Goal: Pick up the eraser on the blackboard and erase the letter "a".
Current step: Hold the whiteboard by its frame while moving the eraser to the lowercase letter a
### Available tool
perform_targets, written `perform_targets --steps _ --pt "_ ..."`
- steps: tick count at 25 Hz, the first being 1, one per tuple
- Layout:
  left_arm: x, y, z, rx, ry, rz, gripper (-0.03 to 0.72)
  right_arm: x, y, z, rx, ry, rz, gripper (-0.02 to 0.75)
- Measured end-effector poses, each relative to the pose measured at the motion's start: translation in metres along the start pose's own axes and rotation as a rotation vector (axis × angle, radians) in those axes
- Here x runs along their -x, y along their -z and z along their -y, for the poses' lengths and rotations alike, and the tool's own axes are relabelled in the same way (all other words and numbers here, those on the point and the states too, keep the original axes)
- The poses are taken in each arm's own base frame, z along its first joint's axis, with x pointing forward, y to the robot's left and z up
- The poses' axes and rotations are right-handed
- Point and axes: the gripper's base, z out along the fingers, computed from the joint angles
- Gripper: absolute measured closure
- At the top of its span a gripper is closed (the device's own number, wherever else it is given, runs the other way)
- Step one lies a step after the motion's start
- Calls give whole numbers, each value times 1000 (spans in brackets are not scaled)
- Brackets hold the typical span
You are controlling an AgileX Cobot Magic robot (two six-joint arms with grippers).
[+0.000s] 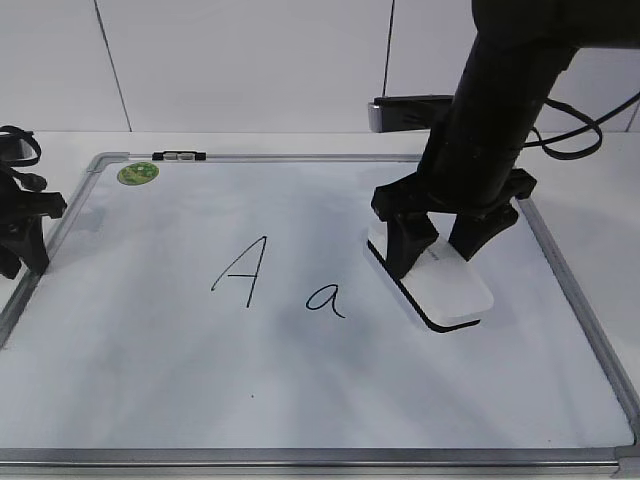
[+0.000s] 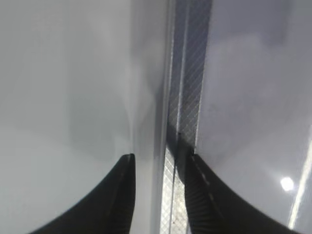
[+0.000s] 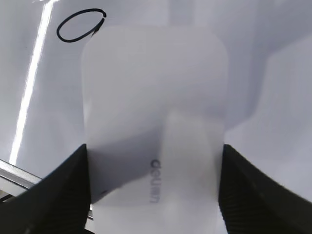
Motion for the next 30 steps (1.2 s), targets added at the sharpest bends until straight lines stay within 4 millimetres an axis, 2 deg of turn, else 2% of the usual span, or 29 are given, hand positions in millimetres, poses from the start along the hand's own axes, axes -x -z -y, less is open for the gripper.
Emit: perform_targets --steps 13,22,27,30 --pt "2 -4 0 -4 2 0 460 0 0 -1 11 12 0 195" --pt "2 -4 1 -16 5 -2 635 0 0 -1 11 16 0 195" --pt "2 -4 1 -16 5 -2 657 0 -1 -1 13 17 -2 195" --pt "2 -4 1 -16 5 -2 657 2 -8 0 13 14 -21 195"
